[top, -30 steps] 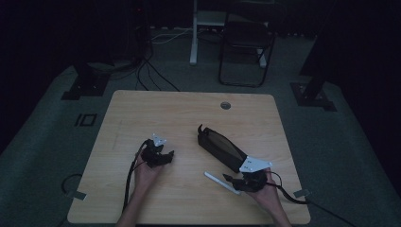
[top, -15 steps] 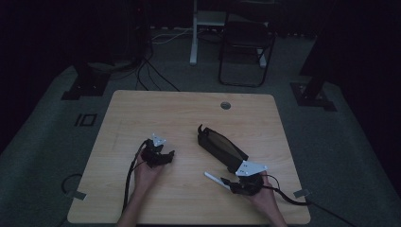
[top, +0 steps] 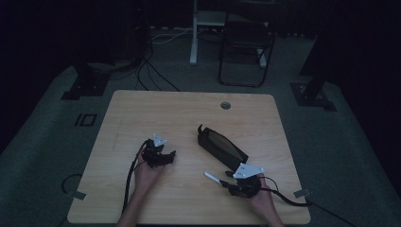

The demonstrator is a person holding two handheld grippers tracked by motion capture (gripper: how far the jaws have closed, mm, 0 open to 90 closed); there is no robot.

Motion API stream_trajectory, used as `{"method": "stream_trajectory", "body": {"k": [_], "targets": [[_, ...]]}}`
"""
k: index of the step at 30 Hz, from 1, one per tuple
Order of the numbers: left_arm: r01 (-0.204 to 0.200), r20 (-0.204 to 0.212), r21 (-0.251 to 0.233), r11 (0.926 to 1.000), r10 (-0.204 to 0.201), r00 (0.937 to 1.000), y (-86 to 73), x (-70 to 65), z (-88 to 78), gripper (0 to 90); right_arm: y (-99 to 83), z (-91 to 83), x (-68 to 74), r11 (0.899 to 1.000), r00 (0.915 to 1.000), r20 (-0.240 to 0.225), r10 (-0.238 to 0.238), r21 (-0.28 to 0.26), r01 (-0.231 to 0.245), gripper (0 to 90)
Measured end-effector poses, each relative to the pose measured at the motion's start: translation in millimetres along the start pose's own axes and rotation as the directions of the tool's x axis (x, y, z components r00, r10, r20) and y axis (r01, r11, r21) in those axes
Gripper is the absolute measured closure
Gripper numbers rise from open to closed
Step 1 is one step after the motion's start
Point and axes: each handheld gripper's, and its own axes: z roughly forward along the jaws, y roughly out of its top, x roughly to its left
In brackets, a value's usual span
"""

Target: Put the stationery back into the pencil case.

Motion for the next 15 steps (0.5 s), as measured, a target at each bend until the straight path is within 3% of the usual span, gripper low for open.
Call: {"method": "stream_trajectory", "body": {"k": [15], "targets": [[0.002,-0.001,0.0,1.0,-0.002,1.0,0.3,-0.3,0.3,26.7,-5.1,13.5,3.0,0.998,0.9999,-0.013,-0.009,0.054,0.01,57.2]]}}
